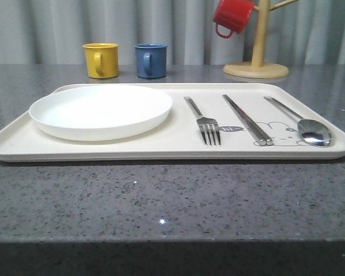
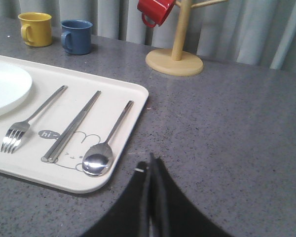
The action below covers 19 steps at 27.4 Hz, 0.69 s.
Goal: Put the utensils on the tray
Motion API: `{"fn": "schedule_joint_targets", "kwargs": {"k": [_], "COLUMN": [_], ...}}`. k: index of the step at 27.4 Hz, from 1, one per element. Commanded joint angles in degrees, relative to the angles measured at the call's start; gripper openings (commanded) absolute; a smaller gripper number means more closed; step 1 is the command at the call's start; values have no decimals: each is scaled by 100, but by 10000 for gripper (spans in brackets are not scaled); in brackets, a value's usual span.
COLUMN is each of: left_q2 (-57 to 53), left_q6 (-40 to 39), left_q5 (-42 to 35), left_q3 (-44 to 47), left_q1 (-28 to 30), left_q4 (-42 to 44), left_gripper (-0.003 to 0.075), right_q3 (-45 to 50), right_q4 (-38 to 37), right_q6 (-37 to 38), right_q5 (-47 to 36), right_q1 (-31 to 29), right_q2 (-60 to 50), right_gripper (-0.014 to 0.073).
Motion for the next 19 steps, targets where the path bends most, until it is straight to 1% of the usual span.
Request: {"fn": "schedule_joint_targets", "kwargs": {"k": [1,3,4,5,19], "left_q2": [-124,-124,-124,-124,-124], "left_q6": [-46,-46,-46,-46,-46], "left_q5": [-746,-933,-905,-746,-751], "left_q3": [125,370,429,412,412], "left_q1": [28,28,28,28,28], "left_q4": [-64,-64,-64,-64,-64], "left_gripper": [-18,-18,-18,-18,-18], "right_q3": [-125,-125,-125,-125,-125], "right_q4": [-35,-35,-35,-35,-35], "right_q6": [-52,-52,-52,-52,-52], "right_q5": [-441,-441,-441,-441,-441], "right_q1": [-10,-10,-10,-10,-10], "right_q2": [59,59,59,59,59], "right_gripper": [-70,-70,-70,-70,-70]}}
